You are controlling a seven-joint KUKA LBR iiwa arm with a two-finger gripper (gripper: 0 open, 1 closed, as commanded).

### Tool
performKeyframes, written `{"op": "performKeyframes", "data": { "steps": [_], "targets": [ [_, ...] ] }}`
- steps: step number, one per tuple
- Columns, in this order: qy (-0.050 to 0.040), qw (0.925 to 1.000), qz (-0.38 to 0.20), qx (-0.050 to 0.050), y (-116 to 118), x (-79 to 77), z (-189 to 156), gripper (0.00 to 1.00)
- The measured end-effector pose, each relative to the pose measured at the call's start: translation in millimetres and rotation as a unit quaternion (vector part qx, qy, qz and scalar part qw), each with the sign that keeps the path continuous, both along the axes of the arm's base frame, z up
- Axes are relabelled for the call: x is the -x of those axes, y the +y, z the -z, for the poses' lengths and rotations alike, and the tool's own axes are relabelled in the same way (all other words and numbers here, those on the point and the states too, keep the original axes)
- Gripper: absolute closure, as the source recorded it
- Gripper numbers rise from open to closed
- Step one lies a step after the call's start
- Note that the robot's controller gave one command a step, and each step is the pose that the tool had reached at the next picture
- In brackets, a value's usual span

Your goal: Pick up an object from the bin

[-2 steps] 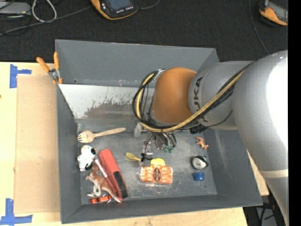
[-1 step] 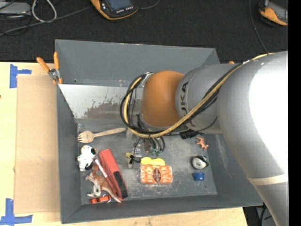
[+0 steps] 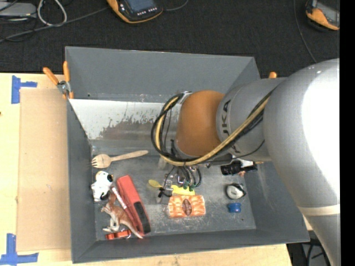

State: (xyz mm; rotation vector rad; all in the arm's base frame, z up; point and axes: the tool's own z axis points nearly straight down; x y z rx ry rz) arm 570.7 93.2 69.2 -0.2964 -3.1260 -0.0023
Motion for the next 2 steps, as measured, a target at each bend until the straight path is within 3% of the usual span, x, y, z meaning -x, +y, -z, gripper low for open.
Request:
{"op": "performKeyframes", "data": {
  "steps": [1, 2],
  "targets": [
    [0.0013, 0.9987, 0.051, 0.000, 10.6, 27.6, -2.5, 0.00],
    [-0.0002, 0.9999, -0.011, 0.000, 0.5, 21.8, -1.2, 0.00]
  ]
}}
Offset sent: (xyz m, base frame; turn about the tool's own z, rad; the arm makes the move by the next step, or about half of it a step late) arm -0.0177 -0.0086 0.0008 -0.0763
